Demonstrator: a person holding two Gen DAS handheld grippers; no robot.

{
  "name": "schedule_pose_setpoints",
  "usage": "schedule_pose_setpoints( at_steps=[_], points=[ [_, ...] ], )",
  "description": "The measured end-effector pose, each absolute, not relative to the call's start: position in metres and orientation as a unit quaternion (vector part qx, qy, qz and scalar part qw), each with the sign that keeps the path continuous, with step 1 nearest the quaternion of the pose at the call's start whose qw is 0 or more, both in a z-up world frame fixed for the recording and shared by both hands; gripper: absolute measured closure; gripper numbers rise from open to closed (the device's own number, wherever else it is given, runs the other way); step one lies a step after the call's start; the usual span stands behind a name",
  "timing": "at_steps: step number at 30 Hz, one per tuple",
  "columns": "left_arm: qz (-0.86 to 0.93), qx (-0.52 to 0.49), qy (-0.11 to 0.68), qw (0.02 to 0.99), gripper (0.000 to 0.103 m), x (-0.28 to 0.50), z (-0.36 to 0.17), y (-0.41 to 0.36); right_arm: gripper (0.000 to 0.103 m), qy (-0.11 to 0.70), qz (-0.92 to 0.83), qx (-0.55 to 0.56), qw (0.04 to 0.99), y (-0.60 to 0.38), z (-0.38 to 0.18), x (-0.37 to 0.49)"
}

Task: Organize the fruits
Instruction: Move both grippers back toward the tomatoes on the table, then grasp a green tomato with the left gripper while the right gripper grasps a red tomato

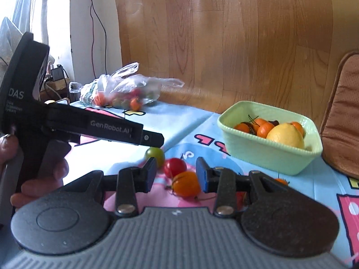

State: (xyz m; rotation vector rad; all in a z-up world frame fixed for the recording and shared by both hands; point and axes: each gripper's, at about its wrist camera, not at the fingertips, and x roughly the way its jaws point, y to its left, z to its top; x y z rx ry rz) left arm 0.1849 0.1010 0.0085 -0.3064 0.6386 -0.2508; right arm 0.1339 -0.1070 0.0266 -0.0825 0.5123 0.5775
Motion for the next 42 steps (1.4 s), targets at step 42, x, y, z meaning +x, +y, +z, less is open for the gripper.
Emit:
schedule_pose_setpoints(
  at_steps=[42],
  points=[
    [-0.169, -0.176, 0.312, 0.918, 0.061, 0.180, -0.001, 0.112, 0.072, 0.299, 0.267, -0.081, 0.913, -0.095, 0.029, 0.168]
  ],
)
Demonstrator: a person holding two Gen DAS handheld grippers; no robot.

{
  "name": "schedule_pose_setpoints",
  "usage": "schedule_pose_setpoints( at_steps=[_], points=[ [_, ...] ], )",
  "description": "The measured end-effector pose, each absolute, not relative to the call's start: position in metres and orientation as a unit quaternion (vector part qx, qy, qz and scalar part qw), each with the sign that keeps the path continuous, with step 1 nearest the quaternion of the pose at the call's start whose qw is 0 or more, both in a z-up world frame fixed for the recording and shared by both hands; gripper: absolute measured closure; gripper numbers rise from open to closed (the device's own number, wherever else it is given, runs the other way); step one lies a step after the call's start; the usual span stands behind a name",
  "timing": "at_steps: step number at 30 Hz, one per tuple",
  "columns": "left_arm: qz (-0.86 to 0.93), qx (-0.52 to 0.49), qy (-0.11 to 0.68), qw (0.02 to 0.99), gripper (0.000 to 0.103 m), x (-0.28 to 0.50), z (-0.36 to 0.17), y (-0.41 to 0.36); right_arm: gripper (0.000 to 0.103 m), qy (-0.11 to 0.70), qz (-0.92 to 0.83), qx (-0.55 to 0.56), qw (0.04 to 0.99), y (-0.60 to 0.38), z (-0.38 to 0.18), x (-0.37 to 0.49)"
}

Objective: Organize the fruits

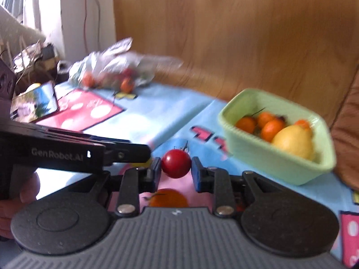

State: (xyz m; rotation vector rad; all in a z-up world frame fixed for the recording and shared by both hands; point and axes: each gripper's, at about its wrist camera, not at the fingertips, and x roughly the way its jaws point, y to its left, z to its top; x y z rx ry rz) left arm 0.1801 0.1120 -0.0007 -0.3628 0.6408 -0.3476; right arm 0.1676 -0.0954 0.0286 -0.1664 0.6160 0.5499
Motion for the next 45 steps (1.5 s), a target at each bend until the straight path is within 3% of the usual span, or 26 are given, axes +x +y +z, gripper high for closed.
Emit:
schedule_pose_setpoints(
  at_steps=[7, 9, 15, 29, 45],
  points=[
    [-0.152, -0.134, 0.328, 0.923, 0.062, 0.189, -0.003, 0.095, 0.072, 0.242, 0.242, -0.066, 0.937, -0.128, 0.036, 0.113],
    [-0.138, -0.112, 0.333, 0.926, 0.073, 0.190, -0.003, 0.088, 0.072, 0.248, 0.241, -0.066, 0.936, -0.134, 0.030, 0.097],
    [-0.124, -0.096, 0.333, 0.930, 0.073, 0.171, -0.001, 0.086, 0.072, 0.276, 0.222, -0.048, 0.934, -0.144, 0.015, 0.067],
    [-0.177, -0.083, 0.318, 0.928, 0.073, 0.030, 0.002, 0.074, 0.072, 0.306, 0.197, -0.015, 0.931, -0.171, 0.006, 0.028],
    [-0.173, -0.029, 0.306, 0.936, 0.071, 0.011, -0.004, 0.046, 0.070, 0.306, 0.203, 0.007, 0.930, -0.184, 0.000, 0.002]
  ],
)
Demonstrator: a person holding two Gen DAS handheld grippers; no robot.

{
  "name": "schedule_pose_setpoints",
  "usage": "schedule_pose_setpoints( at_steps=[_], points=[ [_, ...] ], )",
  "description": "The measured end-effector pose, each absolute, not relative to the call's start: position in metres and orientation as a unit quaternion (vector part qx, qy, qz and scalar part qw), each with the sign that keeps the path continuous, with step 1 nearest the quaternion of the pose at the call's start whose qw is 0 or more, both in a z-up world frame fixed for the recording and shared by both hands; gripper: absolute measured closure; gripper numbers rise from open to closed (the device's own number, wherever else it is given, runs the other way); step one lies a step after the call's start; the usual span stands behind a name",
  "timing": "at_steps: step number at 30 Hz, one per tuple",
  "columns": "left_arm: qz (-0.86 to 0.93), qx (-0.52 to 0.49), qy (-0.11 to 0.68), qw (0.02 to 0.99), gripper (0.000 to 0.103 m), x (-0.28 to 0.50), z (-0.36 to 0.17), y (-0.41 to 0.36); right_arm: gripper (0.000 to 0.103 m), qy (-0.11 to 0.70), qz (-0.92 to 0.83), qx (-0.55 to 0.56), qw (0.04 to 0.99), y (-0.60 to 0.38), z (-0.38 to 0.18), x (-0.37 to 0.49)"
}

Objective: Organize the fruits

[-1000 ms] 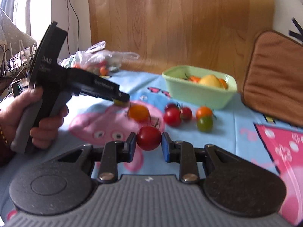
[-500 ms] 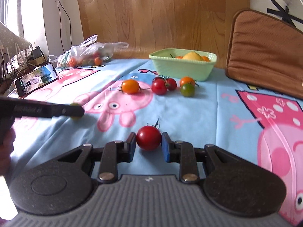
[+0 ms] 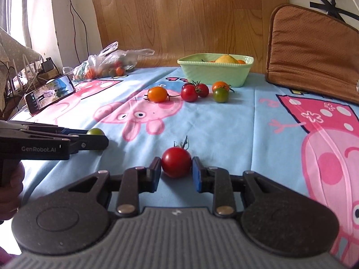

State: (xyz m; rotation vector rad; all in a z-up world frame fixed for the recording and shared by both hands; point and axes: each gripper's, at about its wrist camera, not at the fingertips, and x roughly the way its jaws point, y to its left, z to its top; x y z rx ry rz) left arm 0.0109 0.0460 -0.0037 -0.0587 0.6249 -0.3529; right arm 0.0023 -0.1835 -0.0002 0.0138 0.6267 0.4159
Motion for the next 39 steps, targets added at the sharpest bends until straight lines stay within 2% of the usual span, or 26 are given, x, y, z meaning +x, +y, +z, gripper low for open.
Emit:
schedule_pose_setpoints(
  at_steps=[2, 5, 10, 14, 17, 39],
  points=[
    [-0.172, -0.024, 0.303, 0.937, 0.070, 0.0101, -0.0041, 0.0445, 0.070, 0.301, 0.205, 0.007, 0.931, -0.1837, -0.0011, 0.0013],
    [-0.168, -0.018, 0.299, 0.939, 0.057, 0.0097, -0.0045, 0.0427, 0.070, 0.300, 0.209, 0.016, 0.931, -0.1862, -0.0013, 0.0024],
    [-0.165, -0.011, 0.297, 0.940, 0.056, 0.0101, -0.0051, 0.0405, 0.069, 0.300, 0.214, 0.030, 0.929, -0.1888, -0.0015, 0.0034],
    [-0.164, -0.012, 0.297, 0.941, 0.054, 0.0102, -0.0048, 0.0402, 0.059, 0.294, 0.219, 0.032, 0.930, -0.1887, -0.0012, 0.0022],
    [-0.164, -0.012, 0.297, 0.940, 0.051, 0.0101, -0.0051, 0.0391, 0.059, 0.291, 0.221, 0.031, 0.930, -0.1882, -0.0011, 0.0014],
    [-0.167, -0.012, 0.295, 0.941, 0.048, 0.0116, -0.0069, 0.0382, 0.059, 0.296, 0.225, 0.049, 0.927, -0.1918, -0.0020, 0.0046]
  ],
)
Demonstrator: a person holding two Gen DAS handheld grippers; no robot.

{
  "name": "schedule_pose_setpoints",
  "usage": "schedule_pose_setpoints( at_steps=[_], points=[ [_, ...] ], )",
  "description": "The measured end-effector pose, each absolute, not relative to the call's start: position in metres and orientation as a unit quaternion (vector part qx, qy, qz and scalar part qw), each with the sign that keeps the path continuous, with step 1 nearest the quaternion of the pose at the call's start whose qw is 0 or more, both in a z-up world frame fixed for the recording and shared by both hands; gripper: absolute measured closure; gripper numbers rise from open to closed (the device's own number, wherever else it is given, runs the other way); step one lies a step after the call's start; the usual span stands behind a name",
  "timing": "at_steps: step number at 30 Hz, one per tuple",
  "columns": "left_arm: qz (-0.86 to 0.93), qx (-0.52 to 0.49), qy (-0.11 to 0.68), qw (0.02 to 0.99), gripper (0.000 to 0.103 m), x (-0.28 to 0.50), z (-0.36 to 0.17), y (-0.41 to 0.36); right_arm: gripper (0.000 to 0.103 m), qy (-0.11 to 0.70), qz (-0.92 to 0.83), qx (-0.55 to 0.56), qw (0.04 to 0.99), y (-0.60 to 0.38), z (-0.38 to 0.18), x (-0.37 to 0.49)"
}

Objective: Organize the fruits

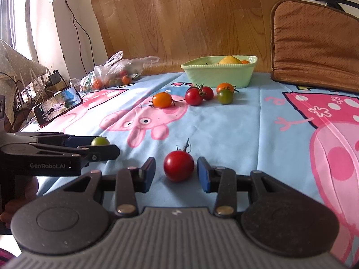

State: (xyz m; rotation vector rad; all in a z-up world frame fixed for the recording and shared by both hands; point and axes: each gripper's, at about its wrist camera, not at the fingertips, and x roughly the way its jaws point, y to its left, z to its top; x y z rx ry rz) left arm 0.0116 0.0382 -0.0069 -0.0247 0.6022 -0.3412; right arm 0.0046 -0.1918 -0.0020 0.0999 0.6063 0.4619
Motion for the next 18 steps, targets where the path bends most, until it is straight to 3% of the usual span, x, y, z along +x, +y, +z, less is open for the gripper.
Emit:
schedule_pose_setpoints(
  at_steps=[18],
  points=[
    [-0.171, -0.020, 0.294, 0.940, 0.048, 0.0114, -0.0070, 0.0394, 0.059, 0.295, 0.223, 0.036, 0.928, -0.1882, -0.0029, 0.0041]
  ],
)
